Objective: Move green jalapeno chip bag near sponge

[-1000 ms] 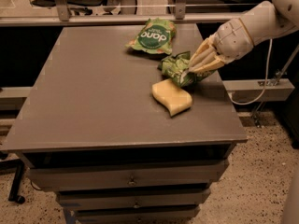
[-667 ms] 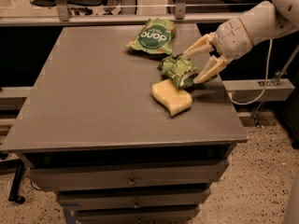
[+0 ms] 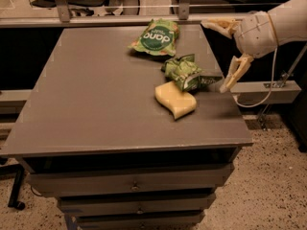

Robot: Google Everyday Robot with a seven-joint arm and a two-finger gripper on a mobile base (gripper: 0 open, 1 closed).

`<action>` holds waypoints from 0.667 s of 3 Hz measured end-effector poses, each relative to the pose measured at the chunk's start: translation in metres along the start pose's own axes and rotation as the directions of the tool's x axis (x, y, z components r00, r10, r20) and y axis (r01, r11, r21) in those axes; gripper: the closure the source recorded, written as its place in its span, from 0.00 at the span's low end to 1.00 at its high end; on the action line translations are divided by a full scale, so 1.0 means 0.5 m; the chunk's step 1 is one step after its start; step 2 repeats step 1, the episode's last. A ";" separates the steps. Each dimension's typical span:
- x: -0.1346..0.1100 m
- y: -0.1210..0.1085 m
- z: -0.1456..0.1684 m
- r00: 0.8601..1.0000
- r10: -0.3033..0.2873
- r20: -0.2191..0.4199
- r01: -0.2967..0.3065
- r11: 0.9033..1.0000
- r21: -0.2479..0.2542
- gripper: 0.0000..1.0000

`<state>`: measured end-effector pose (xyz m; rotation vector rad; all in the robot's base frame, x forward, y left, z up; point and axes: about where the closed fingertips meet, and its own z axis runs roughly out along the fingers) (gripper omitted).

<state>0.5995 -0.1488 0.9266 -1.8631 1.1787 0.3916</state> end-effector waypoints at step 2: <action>-0.047 0.001 -0.113 0.999 0.036 -0.036 -0.029 0.987 0.159 0.00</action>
Offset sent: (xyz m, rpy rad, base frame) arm 0.0000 0.0000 0.0000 0.0000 0.0000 0.0000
